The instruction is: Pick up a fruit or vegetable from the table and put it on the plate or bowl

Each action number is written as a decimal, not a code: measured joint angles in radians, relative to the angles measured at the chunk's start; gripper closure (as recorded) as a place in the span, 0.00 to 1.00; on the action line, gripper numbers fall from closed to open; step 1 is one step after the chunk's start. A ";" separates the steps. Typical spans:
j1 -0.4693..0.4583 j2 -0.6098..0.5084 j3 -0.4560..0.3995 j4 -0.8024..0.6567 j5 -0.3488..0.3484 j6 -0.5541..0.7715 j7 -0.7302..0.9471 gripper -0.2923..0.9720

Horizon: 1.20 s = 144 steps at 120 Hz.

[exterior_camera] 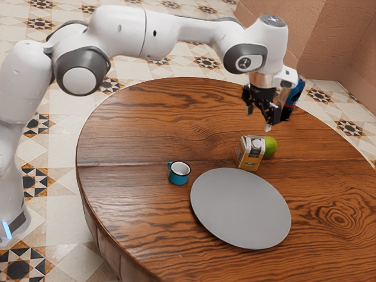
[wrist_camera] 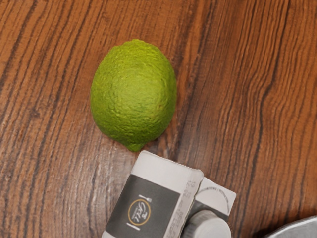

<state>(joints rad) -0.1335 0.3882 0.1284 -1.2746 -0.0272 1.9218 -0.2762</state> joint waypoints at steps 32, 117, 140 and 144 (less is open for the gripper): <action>0.003 0.005 -0.001 -0.062 -0.041 0.073 0.082 0.23; 0.105 0.050 0.007 -0.043 -0.066 0.105 0.179 0.23; 0.104 0.096 -0.002 0.017 -0.068 0.119 0.195 0.23; 0.104 0.103 -0.004 0.024 -0.068 0.124 0.197 0.23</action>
<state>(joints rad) -0.0296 0.4909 0.1246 -1.2505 -0.0948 2.0455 -0.0792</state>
